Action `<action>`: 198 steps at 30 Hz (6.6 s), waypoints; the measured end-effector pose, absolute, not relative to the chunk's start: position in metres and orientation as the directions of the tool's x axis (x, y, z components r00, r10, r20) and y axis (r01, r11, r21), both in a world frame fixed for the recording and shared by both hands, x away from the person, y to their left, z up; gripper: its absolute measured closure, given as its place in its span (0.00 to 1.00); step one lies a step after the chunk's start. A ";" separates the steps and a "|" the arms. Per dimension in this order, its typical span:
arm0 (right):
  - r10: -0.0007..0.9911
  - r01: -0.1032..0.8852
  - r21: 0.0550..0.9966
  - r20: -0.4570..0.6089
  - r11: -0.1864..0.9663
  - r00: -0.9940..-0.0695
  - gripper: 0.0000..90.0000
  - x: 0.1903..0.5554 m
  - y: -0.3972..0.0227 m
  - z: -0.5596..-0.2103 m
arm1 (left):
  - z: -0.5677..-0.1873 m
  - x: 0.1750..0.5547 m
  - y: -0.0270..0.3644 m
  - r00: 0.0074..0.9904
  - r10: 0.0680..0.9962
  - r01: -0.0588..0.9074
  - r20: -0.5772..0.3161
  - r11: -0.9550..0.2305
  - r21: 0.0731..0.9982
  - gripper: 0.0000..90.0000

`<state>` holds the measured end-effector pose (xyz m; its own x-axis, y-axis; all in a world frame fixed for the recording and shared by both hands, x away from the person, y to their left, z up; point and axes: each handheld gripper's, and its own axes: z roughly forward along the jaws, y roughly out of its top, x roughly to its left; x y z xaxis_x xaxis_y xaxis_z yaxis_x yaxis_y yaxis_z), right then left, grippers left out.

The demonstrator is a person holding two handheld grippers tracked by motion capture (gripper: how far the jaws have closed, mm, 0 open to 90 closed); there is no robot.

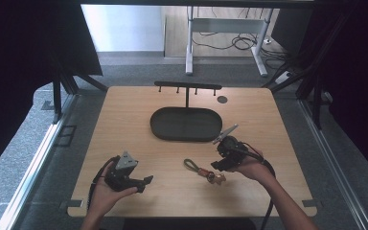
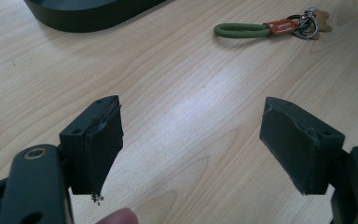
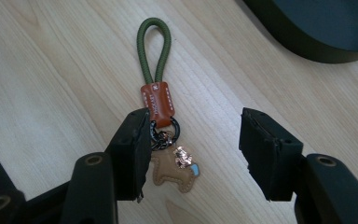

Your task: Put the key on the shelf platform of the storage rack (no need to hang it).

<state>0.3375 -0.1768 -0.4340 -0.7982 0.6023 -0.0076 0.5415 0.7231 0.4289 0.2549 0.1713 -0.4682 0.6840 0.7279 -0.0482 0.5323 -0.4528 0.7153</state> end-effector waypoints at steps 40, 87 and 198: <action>0.479 0.468 0.230 0.008 0.853 -0.878 0.54 0.348 -0.121 -0.496 | -0.467 0.255 0.172 0.688 0.724 0.526 -0.049 -0.452 0.720 0.24; 0.521 0.476 0.321 -0.067 0.819 -0.851 0.74 0.352 -0.143 -0.436 | -0.465 0.254 0.173 0.689 0.723 0.522 -0.043 -0.455 0.721 0.24; 0.569 0.506 0.334 -0.126 0.795 -0.812 0.74 0.466 -0.116 -0.383 | -0.463 0.254 0.177 0.694 0.719 0.520 -0.048 -0.453 0.724 0.24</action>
<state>0.4656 -0.1159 -0.3827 -0.8125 0.5693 -0.1256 0.5056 0.7953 0.3344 0.2536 0.1775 -0.4628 0.6936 0.7187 -0.0478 0.5197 -0.4534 0.7241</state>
